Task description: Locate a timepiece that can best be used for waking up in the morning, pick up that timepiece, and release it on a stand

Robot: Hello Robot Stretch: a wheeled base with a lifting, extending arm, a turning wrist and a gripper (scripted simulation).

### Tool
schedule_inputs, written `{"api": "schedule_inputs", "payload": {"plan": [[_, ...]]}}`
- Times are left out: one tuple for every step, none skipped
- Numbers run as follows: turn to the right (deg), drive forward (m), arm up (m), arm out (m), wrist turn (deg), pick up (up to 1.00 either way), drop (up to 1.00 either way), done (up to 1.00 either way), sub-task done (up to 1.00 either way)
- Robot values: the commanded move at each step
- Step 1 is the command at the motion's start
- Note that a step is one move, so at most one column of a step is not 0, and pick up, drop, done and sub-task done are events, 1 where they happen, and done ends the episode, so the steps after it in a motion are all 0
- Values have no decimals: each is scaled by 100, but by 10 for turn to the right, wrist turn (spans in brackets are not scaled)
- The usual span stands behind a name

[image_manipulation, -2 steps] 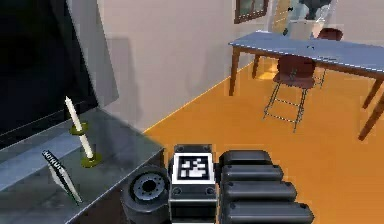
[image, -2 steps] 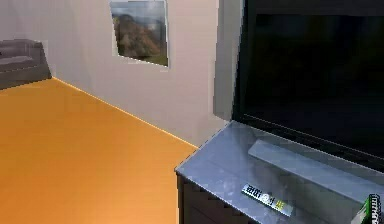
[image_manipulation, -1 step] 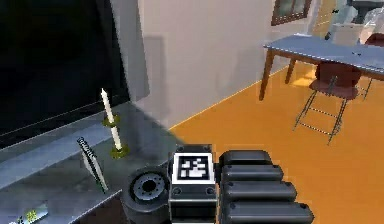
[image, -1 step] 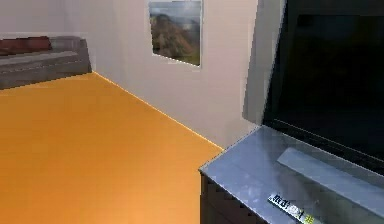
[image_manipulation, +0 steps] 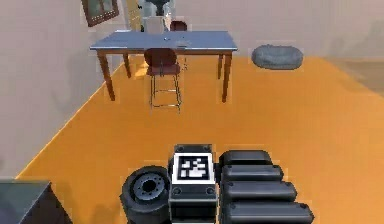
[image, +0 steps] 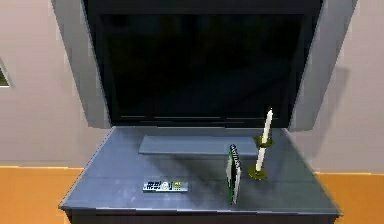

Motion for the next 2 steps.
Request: {"api": "schedule_inputs", "payload": {"plan": [[450,0,0,0,0,0,0,0,0],[120,0,0,0,0,0,0,0,0]]}}
